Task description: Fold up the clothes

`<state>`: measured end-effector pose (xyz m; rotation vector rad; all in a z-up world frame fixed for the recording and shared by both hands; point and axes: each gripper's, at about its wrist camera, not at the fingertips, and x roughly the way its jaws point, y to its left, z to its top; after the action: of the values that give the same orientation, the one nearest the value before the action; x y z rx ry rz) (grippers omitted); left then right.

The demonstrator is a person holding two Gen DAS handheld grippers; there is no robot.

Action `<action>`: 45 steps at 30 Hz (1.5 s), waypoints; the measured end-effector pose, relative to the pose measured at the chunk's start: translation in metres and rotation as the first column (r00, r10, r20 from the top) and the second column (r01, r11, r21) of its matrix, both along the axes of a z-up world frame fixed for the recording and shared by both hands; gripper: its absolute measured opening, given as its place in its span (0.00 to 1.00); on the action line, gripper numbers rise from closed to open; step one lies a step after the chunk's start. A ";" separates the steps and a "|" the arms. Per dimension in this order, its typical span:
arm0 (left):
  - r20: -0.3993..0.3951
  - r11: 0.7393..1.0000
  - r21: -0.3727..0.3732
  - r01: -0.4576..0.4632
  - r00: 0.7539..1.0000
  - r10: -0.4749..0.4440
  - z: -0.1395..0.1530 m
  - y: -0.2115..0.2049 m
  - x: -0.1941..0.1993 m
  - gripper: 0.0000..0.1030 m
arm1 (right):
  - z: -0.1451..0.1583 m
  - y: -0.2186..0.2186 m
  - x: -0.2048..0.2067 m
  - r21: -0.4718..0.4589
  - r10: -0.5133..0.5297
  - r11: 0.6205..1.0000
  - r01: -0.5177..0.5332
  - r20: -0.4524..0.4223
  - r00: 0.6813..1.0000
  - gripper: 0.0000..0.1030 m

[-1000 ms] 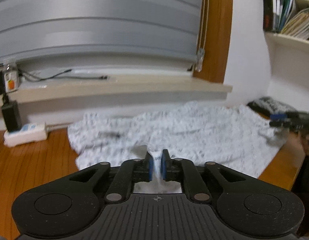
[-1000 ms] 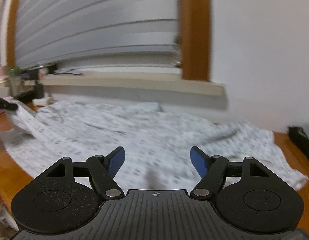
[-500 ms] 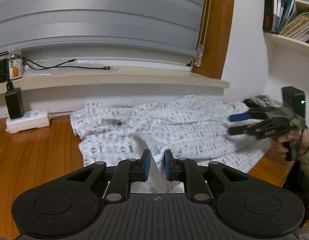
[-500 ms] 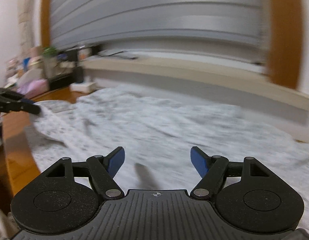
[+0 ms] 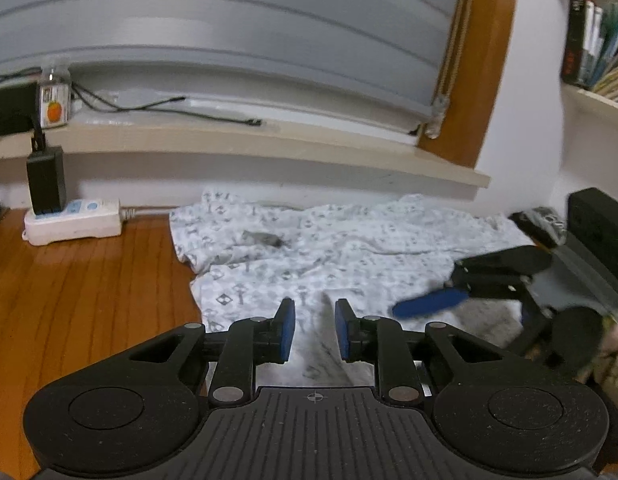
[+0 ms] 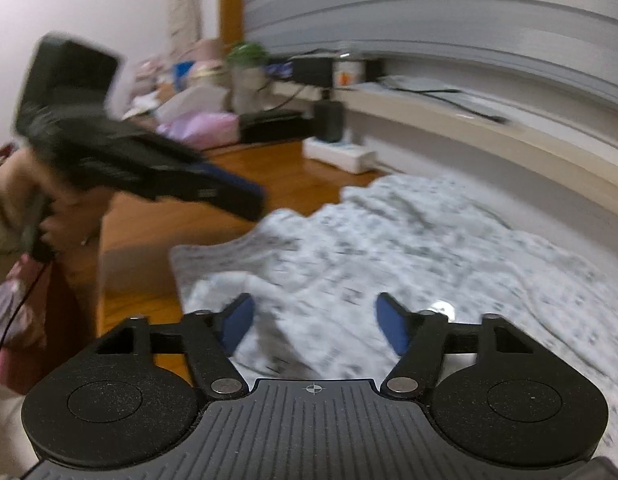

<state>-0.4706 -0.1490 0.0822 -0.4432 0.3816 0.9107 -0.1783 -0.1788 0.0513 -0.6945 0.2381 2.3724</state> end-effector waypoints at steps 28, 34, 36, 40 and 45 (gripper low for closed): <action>-0.097 0.997 -0.059 0.051 0.994 -0.056 -0.033 0.012 0.051 0.09 | -0.001 -0.060 0.034 -0.012 0.085 0.996 -0.085 0.006 0.996 0.05; -0.047 0.997 0.072 0.021 0.999 -0.018 0.012 0.008 0.037 0.07 | 0.015 -0.049 0.033 0.090 -0.008 0.996 0.018 -0.112 0.994 0.02; -0.031 0.994 0.103 0.018 0.999 -0.014 0.034 0.015 0.030 0.07 | 0.023 -0.045 0.028 0.109 -0.006 0.994 0.021 -0.132 0.991 0.02; -0.090 0.994 0.106 0.022 0.996 -0.012 0.056 0.036 0.032 0.09 | 0.039 -0.040 0.008 0.141 0.037 0.990 -0.014 -0.164 0.986 0.02; -0.248 0.997 0.048 -0.062 0.966 0.072 0.019 0.057 0.038 0.11 | 0.018 -0.026 -0.025 0.040 0.039 0.999 -0.036 -0.084 0.996 0.22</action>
<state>-0.4322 -0.0915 0.1014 -0.3060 0.5800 1.0420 -0.2031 -0.2050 0.0688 -0.5855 0.2169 2.4387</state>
